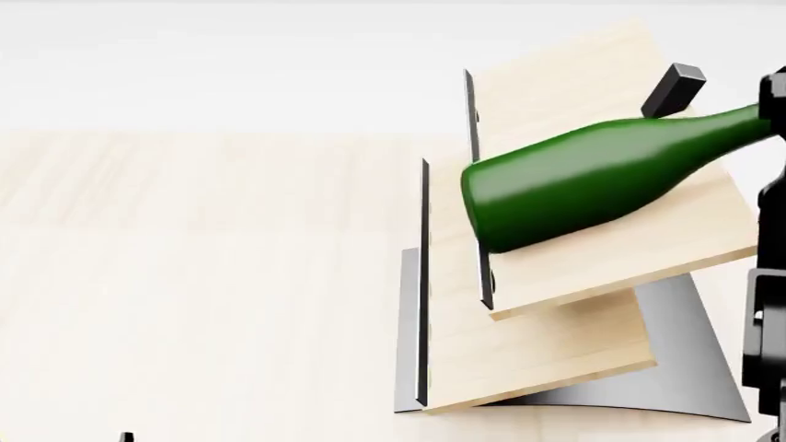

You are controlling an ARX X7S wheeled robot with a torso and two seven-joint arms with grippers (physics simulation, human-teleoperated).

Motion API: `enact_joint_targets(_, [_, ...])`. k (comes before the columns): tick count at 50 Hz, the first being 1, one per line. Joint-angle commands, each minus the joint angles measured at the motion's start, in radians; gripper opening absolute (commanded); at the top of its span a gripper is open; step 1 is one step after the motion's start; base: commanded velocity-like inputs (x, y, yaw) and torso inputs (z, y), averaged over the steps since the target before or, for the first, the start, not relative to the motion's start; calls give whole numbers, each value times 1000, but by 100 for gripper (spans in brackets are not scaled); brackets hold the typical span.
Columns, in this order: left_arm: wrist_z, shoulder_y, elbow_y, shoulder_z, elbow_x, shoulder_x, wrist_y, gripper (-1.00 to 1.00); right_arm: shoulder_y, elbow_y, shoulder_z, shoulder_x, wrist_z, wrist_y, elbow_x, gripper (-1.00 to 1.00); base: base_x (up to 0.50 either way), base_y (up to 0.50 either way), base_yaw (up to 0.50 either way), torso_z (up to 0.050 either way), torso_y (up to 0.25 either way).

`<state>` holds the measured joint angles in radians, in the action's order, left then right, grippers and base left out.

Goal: Put the wine bottle on the wine rack.

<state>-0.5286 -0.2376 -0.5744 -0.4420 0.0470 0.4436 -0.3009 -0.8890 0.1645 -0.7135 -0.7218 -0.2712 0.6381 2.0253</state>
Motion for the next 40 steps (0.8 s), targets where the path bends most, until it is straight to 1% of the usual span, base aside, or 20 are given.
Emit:
enact_joint_targets(1, [-2, 2, 2, -3, 1, 1, -1, 100, -3, 0, 2, -1, -2, -8, -25, 100, 0, 0, 0, 0, 0])
enact_joint_targets(26, [-8, 1, -4, -5, 0, 7, 1, 100, 8, -21, 14, -6, -17, -3, -39, 100, 0, 0, 0, 0, 0])
enact_joint_targets(40, [-9, 5, -1, -11, 1, 7, 3, 100, 89, -173, 68, -77, -60, 85, -73, 100, 0, 0, 0, 0, 0])
